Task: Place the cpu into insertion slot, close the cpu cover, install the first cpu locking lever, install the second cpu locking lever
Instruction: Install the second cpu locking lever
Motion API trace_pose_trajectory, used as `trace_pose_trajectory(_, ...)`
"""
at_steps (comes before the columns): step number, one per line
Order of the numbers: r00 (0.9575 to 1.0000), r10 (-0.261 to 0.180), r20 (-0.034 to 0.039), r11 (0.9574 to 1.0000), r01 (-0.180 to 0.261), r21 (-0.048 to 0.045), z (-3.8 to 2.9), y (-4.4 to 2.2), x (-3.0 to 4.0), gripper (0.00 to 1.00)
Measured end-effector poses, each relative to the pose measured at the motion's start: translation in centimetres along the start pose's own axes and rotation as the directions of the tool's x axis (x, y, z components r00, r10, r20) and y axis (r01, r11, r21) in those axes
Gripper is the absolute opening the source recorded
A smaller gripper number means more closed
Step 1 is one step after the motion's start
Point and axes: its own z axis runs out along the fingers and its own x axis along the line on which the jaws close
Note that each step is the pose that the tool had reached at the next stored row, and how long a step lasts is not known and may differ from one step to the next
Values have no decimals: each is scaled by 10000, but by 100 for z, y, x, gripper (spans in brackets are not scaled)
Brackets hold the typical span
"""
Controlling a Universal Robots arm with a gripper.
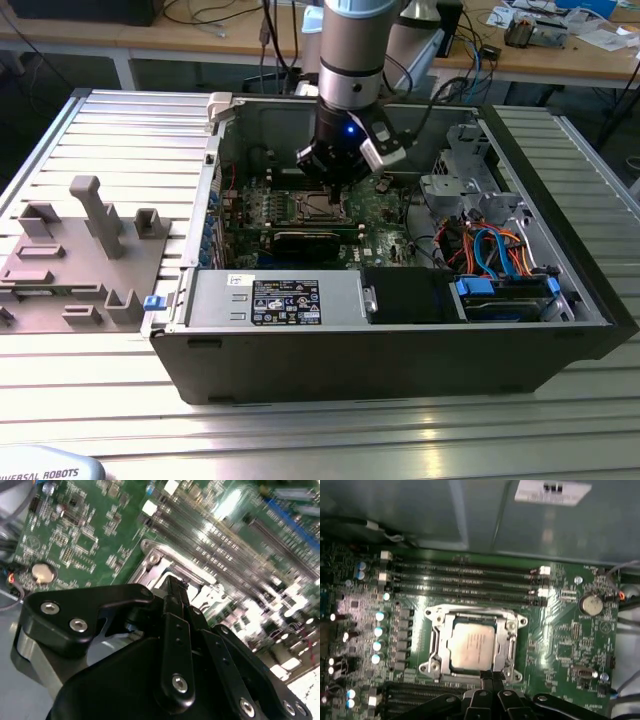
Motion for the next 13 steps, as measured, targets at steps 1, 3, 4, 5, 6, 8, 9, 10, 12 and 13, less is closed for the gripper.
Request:
trace_pose_trajectory(1, 10000, 1, 3, 10000, -1, -35, 0, -35, 3, 11)
trace_pose_trajectory(3, 10000, 2, 19, 9998, -1, -207, 1, -104, 10, 11)
trace_pose_trajectory(4, 10000, 3, 31, 9994, -2, -344, 2, -127, 12, 11)
trace_pose_trajectory(5, 10000, 5, 48, 9986, -2, -524, 2, -151, 14, 11)
trace_pose_trajectory(6, 10000, 7, 62, 9977, -3, -674, 4, -170, 16, 11)
trace_pose_trajectory(8, 10000, 12, 85, 9955, -4, -943, 5, -218, 20, 11)
trace_pose_trajectory(9, 10000, 13, 94, 9946, -4, -1034, 6, -250, 23, 11)
trace_pose_trajectory(10, 9999, 14, 102, 9938, -3, -1114, 7, -300, 28, 11)
trace_pose_trajectory(12, 9999, 15, 109, 9929, -2, -1194, 10, -382, 36, 11)
trace_pose_trajectory(13, 9999, 17, 115, 9921, -2, -1256, 11, -432, 52, 11)
